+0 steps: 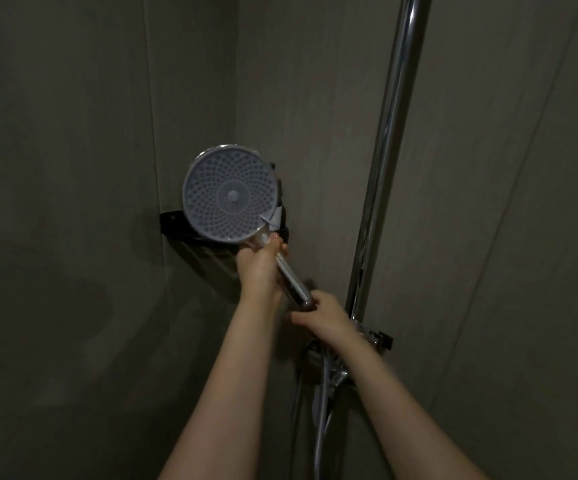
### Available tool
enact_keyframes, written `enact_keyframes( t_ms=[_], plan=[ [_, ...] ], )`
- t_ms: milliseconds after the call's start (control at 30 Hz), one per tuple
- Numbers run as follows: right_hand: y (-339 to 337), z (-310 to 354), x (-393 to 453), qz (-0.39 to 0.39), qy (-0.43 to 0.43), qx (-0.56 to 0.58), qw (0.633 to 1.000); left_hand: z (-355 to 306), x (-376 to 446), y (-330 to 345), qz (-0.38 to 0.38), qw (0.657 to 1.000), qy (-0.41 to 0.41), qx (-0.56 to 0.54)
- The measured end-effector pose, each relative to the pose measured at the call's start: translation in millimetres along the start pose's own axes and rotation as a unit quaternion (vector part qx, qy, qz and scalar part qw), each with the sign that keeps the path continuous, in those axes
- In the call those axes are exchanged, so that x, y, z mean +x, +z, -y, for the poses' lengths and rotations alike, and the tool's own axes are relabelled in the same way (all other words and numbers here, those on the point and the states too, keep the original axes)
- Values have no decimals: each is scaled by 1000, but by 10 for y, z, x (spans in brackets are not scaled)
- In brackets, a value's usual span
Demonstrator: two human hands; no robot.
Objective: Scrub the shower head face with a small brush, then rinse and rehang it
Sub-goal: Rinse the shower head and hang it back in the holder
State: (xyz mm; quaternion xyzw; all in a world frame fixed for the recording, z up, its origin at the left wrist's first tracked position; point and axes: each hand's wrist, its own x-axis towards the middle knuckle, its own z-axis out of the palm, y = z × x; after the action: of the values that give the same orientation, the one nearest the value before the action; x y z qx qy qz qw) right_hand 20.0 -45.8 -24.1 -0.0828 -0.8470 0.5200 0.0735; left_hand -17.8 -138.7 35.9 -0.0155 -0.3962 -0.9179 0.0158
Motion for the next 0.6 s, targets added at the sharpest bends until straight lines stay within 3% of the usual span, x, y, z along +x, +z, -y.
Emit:
enact_keyframes(
  t_ms=[100, 200, 267, 333, 400, 433, 500, 600],
  plan=[
    [150, 65, -101, -188, -51, -156, 968, 57, -59, 20, -76, 996, 48, -25],
    [198, 124, -118, -211, -39, -218, 952, 81, -40, -15, -69, 996, 56, -7],
    [189, 154, -91, -145, 12, -168, 975, 70, 67, -89, -14, 1000, -1, 2],
    [193, 100, -98, 21, 77, -15, 997, 33, 151, -180, 136, 987, -84, -29],
    [196, -18, -108, 180, 118, 135, 967, 4, 164, -232, 265, 955, -130, -34],
    [185, -51, -95, 208, 122, 168, 956, 9, 144, -227, 277, 953, -122, -22],
    [168, -34, -45, 136, 92, 131, 978, 61, 107, -159, 205, 975, -80, 3],
    [197, 69, -31, -69, 1, -48, 996, 136, 51, -51, 37, 999, -20, 1]
  ],
)
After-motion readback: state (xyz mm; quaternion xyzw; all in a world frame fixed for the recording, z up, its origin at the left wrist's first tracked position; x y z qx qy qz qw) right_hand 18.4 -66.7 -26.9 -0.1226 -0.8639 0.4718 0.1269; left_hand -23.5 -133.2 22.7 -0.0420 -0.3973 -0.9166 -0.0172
